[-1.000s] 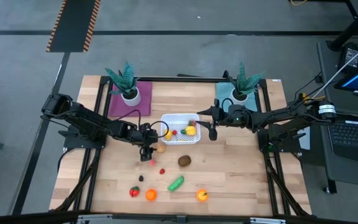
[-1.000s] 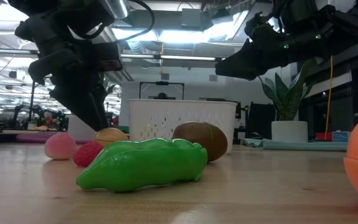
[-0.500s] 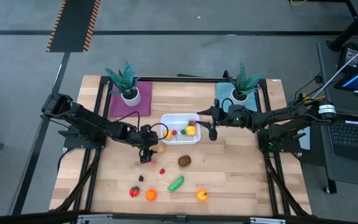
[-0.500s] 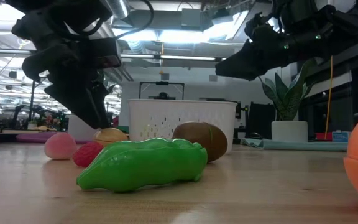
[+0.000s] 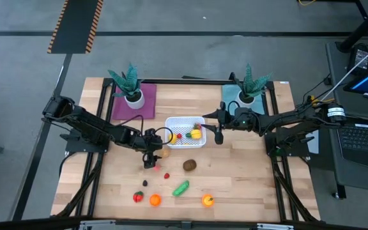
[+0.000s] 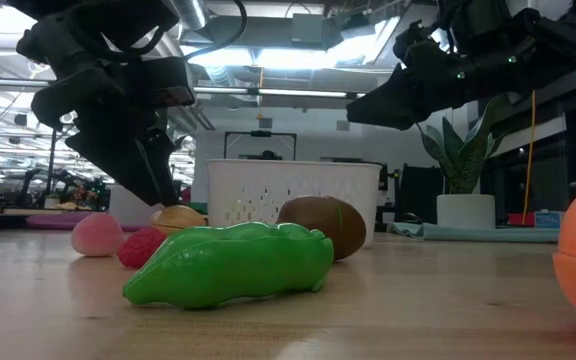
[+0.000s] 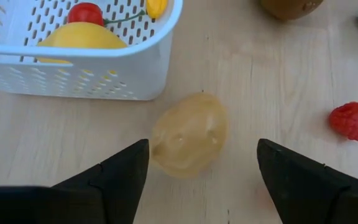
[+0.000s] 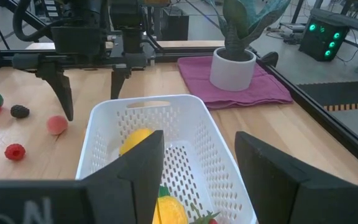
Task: Pick and placing Produce into tupperware
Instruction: Put the brown potato into the white bin
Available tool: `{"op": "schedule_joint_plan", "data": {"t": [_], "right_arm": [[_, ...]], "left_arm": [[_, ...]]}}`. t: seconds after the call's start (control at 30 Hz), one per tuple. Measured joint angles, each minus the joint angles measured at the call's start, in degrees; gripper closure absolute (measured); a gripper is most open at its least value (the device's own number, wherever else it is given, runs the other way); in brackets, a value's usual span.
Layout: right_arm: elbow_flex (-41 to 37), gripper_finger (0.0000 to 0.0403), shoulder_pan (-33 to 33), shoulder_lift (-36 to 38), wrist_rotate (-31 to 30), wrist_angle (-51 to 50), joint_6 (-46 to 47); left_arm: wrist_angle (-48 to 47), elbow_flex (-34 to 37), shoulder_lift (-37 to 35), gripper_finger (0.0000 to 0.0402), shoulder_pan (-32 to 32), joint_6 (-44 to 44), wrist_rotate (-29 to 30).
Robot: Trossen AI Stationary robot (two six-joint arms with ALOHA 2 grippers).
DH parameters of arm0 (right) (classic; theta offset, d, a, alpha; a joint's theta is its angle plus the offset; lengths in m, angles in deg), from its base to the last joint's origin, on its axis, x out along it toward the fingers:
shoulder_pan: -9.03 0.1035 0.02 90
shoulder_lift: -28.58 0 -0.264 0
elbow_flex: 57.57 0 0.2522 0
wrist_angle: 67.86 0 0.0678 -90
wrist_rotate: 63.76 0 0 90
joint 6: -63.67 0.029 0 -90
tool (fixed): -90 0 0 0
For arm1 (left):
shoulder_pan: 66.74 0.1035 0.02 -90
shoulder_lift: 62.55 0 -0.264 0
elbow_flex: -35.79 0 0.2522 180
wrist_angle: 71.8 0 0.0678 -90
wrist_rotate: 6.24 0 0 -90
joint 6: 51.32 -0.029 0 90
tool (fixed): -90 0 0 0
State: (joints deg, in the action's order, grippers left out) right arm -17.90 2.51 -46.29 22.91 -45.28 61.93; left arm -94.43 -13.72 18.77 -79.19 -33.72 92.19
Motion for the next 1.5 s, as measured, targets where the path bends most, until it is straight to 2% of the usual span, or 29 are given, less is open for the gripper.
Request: {"op": "schedule_joint_plan", "data": {"t": [0.6, 1.03, 1.5], "right_arm": [[0.0, 0.0203, 0.0, 0.0, 0.0, 0.0, 0.11], [0.0, 0.0203, 0.01, 0.0, 0.01, 0.0, 0.18], [0.0, 0.0203, 0.02, 0.0, 0.02, 0.0, 0.17]], "left_arm": [[3.37, 0.0, 0.1, 0.0111, 0.07, -1.89, 1.89], [5.65, 0.0, 8.34, 0.0111, 0.04, -4.73, 2.87], [7.07, 0.0, 8.72, 0.0111, 0.07, -4.76, 4.39]]}}
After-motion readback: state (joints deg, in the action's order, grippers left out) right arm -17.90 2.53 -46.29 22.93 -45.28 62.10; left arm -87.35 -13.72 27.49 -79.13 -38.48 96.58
